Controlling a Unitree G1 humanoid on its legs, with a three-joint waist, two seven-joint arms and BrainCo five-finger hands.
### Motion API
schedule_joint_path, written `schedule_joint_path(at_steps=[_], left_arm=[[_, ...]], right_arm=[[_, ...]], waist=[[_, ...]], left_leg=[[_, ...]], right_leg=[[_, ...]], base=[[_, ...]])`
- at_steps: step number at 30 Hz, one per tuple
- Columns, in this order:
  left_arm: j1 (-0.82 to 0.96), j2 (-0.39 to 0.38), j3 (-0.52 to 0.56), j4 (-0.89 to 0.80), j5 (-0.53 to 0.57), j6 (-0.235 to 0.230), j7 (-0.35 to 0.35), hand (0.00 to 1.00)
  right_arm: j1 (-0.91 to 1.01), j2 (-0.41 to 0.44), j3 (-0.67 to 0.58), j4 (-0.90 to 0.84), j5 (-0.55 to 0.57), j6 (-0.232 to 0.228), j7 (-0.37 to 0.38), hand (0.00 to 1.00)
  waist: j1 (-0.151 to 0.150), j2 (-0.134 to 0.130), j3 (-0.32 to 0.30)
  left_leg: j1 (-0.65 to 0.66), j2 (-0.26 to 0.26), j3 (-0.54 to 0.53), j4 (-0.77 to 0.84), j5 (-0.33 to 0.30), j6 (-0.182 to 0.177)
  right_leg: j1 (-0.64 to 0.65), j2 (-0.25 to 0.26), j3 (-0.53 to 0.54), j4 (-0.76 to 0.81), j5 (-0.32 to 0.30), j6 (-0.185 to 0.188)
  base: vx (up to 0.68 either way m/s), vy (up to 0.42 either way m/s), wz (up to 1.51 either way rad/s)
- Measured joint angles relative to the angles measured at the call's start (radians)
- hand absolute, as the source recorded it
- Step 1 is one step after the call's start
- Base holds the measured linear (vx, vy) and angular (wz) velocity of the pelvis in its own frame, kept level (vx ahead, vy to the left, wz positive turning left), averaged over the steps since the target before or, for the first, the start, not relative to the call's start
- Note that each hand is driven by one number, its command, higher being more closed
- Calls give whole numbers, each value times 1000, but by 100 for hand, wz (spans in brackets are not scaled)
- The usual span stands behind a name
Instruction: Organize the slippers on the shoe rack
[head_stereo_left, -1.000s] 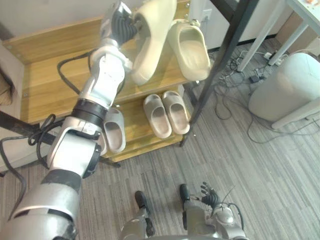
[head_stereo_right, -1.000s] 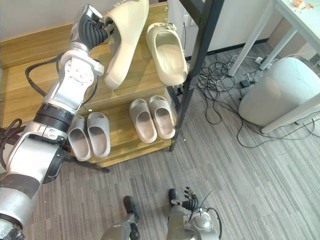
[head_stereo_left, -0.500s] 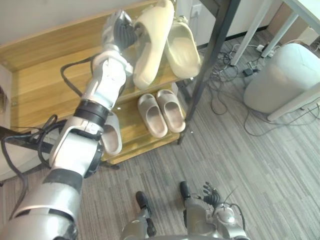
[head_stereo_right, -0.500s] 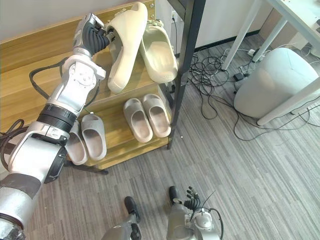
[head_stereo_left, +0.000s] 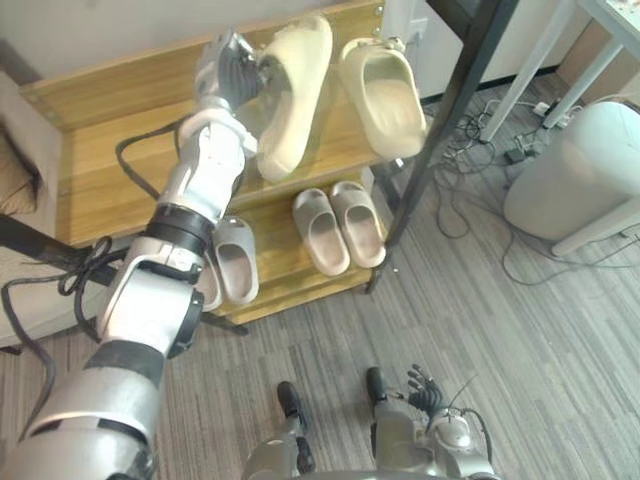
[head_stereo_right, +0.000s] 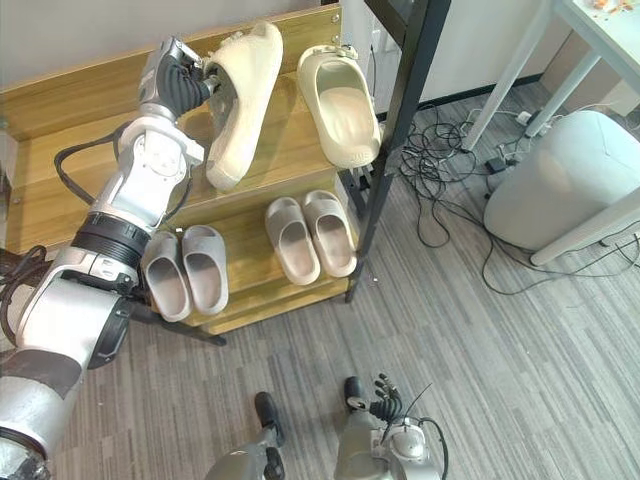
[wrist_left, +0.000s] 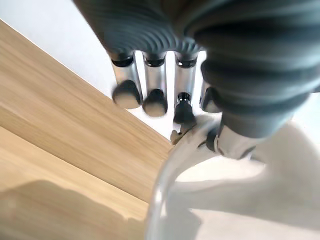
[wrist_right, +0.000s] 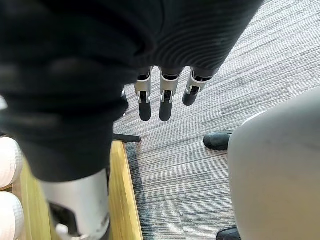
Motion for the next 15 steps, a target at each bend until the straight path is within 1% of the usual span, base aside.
schedule_joint_path(at_steps=[15], left_arm=[[8,-2,17,1,16,5,5,0]], right_arm=[[-1,-2,6,2,0,-3,-1,0]], waist=[[1,1,0]], left_leg=[[-1,0,-1,0,-1,-2]], right_leg=[[-1,0,-1,1,-1,0]], base=[[12,45,0]])
